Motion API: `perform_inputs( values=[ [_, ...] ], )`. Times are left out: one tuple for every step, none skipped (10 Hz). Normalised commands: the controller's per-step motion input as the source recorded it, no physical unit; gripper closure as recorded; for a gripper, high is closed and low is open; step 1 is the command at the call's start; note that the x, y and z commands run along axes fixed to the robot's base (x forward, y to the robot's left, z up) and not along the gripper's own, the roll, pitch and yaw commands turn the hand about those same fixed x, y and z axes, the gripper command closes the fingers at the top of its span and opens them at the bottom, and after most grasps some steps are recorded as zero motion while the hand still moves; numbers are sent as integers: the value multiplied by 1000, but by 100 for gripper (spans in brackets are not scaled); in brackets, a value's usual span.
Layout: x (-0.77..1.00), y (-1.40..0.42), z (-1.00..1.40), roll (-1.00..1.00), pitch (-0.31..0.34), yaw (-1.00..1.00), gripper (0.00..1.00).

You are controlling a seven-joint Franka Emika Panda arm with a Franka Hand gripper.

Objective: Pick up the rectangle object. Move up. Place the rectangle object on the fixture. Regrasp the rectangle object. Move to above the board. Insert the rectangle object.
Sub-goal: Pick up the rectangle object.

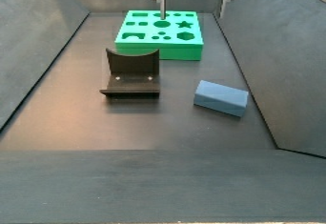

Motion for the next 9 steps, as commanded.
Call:
perform_inputs(
  values=[
    [0,-37,0,3,0,0,0],
    [-143,-20,-77,59,-46,63,0],
    [89,0,-183,0,-71,697,0],
    [80,0,-166,0,-86,860,0],
    [80,0,-177,-20,-106,934,0],
    [71,0,-183,-21,-113,954,0],
    [54,0,-234,-47,-136,954,0],
    [46,0,-246,-49,-147,963,0],
    [14,17,-271,-46,-146,963,0]
  ],
)
